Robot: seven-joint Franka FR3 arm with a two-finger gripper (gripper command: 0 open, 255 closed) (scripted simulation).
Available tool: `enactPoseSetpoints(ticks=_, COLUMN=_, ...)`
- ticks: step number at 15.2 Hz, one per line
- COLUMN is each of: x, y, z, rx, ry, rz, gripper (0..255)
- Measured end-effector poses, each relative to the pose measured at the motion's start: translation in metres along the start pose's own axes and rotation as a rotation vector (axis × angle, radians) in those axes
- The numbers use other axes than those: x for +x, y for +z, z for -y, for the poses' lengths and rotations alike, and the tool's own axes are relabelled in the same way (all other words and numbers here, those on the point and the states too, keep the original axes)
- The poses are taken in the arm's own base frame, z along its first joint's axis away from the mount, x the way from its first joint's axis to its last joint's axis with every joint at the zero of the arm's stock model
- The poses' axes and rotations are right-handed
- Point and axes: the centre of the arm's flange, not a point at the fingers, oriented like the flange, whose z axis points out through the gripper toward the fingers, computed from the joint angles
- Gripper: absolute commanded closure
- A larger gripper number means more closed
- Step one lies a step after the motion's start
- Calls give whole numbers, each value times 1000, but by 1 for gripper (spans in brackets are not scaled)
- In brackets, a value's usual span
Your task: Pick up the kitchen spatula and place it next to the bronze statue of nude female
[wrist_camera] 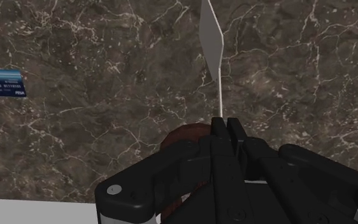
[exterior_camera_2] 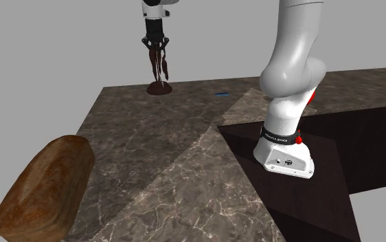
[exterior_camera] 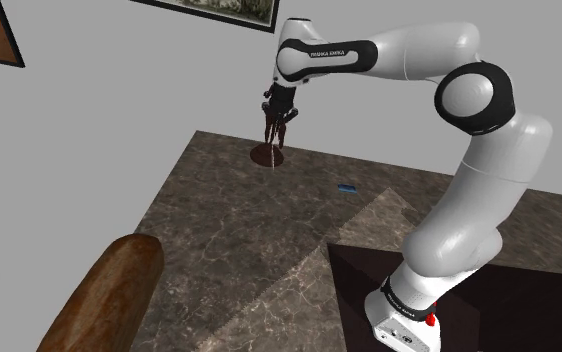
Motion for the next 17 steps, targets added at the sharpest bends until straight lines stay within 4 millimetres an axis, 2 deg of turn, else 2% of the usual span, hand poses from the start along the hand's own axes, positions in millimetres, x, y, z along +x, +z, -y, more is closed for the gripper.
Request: enactPoseSetpoints(ticks=17, x=-7, y=88, z=-2, rx=0, ry=0, rz=0, gripper=255)
